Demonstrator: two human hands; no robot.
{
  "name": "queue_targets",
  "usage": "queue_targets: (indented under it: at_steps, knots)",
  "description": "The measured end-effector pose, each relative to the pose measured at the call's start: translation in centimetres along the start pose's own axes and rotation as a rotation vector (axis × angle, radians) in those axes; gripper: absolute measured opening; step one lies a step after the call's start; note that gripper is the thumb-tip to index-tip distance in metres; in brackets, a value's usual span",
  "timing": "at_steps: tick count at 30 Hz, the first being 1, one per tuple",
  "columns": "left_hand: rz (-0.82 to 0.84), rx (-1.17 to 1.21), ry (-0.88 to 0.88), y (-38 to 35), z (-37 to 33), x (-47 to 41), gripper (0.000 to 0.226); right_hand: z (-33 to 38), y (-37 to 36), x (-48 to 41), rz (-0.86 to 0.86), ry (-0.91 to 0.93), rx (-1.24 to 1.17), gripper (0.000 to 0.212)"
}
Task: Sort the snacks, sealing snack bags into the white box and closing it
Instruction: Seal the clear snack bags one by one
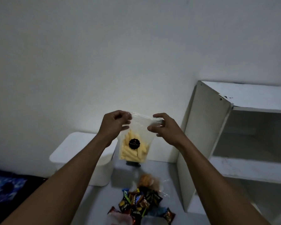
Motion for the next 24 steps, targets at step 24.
queue_targets:
  at_steps: [24]
  knots:
    - [-0.124,-0.329,0.294,0.6,33.7,-1.2,0.021,-26.2,-13.1,-17.5,-0.239,-0.44,-0.158,0.024]
Point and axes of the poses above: each hand's wrist, its own x-axis away from the middle knuckle, its own y-axis out of the back of the hand, z = x × y, the point moved 5 cm from there along -x, towards the middle knuckle, and after that the axes turned 13 degrees about -y, right-handed, at the moved point
